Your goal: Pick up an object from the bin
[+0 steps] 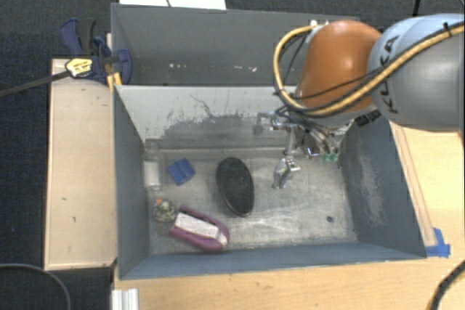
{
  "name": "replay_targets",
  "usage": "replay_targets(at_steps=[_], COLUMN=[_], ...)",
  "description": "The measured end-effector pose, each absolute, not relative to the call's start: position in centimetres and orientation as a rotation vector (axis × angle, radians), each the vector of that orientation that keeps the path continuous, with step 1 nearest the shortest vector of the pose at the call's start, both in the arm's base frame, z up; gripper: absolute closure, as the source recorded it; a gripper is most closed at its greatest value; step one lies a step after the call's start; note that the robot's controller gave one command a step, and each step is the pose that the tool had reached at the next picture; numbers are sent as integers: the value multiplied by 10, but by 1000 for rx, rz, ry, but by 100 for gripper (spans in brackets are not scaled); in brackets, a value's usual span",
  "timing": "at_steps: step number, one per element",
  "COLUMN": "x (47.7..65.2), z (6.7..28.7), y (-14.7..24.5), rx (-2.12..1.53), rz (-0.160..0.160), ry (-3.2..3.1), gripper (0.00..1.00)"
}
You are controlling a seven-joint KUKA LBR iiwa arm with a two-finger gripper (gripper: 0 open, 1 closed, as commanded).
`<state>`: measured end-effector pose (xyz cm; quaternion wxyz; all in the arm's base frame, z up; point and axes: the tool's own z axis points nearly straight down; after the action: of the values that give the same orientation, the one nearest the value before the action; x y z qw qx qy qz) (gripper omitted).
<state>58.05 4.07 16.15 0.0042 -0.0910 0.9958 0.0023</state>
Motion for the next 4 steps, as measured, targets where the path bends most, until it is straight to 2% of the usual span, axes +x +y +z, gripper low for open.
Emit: replay_targets(at_steps=[1,2,3,4], x=[535,532,533,519], z=[89,73,74,200], y=[74,141,139,122], rx=[-581,-182,-185,-225], rz=[4,5,1,1], ry=[3091,3134,3133,3125], gripper=[0,0,100,100])
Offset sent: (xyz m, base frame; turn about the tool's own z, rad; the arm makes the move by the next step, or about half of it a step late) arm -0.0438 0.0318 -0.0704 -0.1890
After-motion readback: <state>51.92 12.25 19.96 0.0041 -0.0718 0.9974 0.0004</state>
